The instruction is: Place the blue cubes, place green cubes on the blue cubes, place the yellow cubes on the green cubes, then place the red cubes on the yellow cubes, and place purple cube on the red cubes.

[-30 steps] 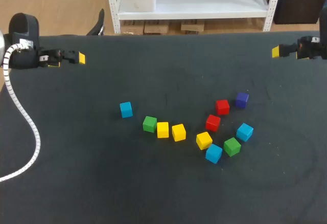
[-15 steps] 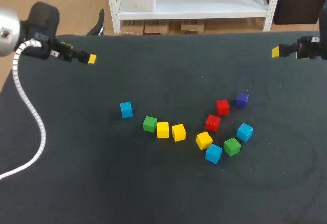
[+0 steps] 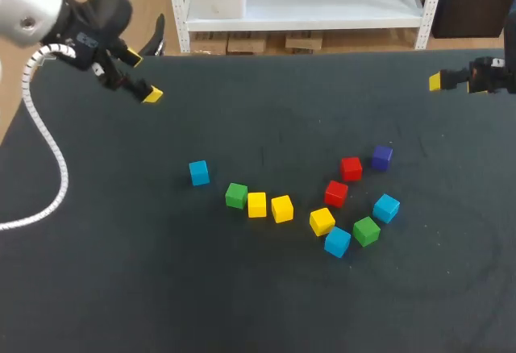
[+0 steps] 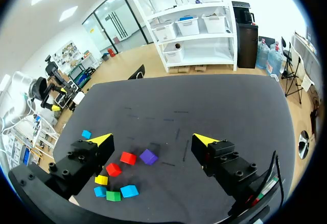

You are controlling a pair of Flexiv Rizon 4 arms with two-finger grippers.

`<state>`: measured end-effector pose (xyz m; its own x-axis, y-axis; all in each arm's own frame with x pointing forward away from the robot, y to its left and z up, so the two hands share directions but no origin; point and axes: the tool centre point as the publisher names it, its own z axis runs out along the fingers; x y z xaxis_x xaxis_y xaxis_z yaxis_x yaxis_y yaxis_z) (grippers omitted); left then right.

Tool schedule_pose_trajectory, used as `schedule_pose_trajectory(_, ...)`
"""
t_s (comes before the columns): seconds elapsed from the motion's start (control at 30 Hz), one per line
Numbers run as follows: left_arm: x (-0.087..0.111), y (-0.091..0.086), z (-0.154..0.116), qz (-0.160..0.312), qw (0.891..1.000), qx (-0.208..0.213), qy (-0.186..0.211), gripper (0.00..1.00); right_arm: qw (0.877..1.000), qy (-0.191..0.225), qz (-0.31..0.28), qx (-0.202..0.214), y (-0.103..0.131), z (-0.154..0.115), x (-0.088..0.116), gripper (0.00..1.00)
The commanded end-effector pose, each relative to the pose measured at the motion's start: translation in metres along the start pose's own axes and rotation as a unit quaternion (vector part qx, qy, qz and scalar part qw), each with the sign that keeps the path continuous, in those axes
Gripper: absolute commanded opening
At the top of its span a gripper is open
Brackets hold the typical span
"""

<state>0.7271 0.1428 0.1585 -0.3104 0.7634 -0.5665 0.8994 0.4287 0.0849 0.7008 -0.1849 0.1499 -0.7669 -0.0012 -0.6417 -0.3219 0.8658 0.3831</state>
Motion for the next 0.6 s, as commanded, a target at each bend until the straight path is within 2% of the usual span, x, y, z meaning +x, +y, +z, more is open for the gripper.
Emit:
schedule_pose_trajectory(0.03,-0.001,0.003,-0.005,0.386,0.916,0.108,-0.019,1.00,1.000,0.000,0.000,0.001,0.001,-0.001,0.000,1.00)
schedule_pose_trajectory(0.5,-0.001,0.003,-0.005,0.386,0.916,0.108,-0.019,1.00,1.000,0.000,0.000,0.001,0.001,-0.001,0.000,1.00)
schedule_pose_trajectory(0.53,0.003,0.009,-0.004,0.368,0.923,0.106,-0.021,1.00,1.000,0.000,0.000,0.001,0.001,-0.001,0.000,1.00)
schedule_pose_trajectory(0.57,0.005,0.010,-0.005,0.366,0.924,0.104,-0.029,1.00,1.000,0.000,0.000,0.001,0.001,-0.001,0.000,1.00)
schedule_pose_trajectory(0.6,0.008,0.014,-0.004,0.346,0.929,0.124,-0.028,1.00,1.000,0.000,0.000,0.001,0.001,-0.001,0.000,1.00)
